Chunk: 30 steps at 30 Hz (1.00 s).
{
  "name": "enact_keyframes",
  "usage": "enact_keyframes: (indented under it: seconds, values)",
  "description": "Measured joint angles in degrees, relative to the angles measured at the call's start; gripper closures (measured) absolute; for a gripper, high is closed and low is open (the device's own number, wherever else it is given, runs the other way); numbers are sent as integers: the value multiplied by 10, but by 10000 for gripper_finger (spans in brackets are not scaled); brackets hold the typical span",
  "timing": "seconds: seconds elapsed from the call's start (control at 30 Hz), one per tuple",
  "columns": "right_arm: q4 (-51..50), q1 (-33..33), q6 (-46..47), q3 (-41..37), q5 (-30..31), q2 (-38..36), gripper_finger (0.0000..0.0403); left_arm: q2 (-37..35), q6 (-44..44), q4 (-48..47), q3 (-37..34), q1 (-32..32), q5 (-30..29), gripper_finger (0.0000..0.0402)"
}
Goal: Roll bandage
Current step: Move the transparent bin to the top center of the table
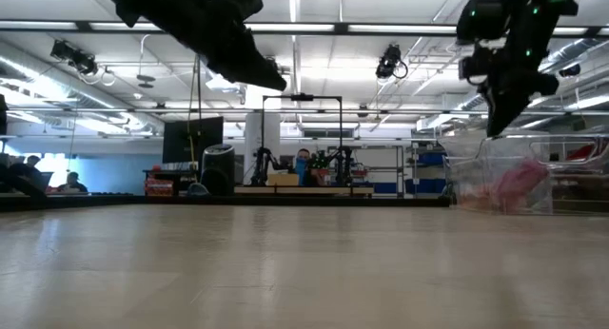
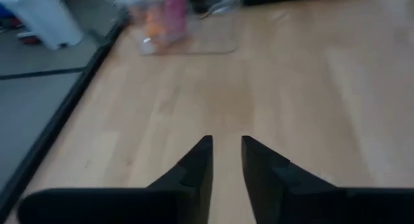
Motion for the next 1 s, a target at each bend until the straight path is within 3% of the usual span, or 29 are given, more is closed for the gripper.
enact_keyframes:
  seconds: [0.13,0.27,0.6,1.0]
  values:
    - [63,12,9,-50,-4,31,398,-8,1,-28,0,1,-47,357]
    - [136,25,9,-66,-9,66,399,-24,0,-35,0,6,-46,394]
    - [222,37,7,-59,-12,183,401,-54,1,-46,0,12,-45,396]
    - [326,67,-9,42,-23,327,402,-53,2,-51,0,12,-45,396]
